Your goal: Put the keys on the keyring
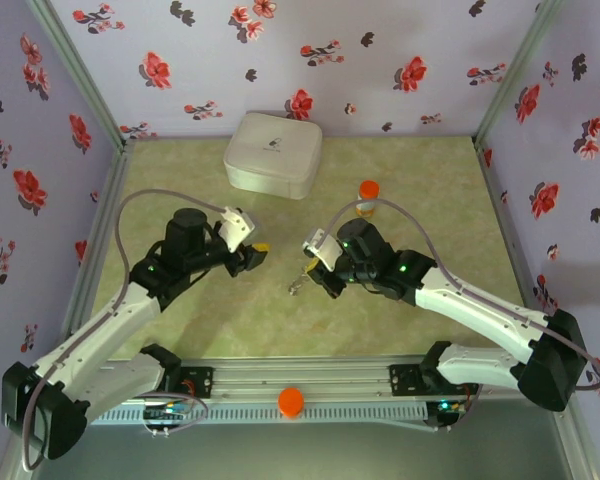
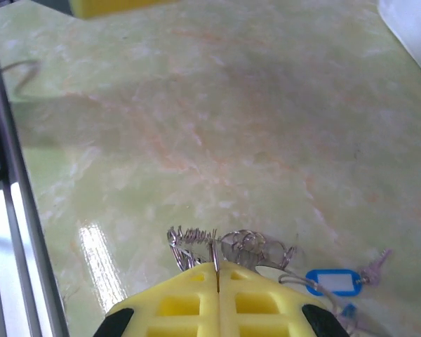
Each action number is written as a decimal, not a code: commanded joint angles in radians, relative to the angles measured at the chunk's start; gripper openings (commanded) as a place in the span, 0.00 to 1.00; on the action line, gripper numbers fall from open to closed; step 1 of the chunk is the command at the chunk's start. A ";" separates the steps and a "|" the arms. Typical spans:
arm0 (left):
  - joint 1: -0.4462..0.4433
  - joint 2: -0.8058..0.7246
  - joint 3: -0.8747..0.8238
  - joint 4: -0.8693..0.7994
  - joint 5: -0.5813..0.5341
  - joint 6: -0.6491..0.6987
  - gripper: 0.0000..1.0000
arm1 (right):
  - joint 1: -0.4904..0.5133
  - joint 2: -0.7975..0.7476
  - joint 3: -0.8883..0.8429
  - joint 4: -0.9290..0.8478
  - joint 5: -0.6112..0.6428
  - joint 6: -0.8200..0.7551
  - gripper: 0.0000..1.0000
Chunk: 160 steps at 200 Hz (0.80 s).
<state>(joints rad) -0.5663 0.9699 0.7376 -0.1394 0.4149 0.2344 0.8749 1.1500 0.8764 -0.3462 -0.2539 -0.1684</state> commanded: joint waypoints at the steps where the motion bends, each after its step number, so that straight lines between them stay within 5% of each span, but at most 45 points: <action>1: 0.000 0.008 -0.059 0.168 0.211 0.032 0.38 | -0.007 -0.023 0.032 0.033 -0.089 -0.105 0.00; 50: -0.009 0.035 -0.240 0.524 0.452 0.022 0.32 | -0.007 -0.024 0.025 0.075 -0.166 -0.161 0.00; 100: -0.039 0.120 -0.243 0.603 0.557 -0.019 0.25 | -0.007 0.001 0.076 0.043 -0.174 -0.244 0.00; 160: -0.063 0.115 -0.247 0.529 0.541 0.066 0.23 | 0.005 0.013 0.097 0.031 -0.166 -0.290 0.00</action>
<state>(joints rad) -0.6216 1.0855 0.4980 0.3931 0.9356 0.2539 0.8749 1.1561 0.9310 -0.3325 -0.4015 -0.4171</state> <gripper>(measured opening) 0.247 0.064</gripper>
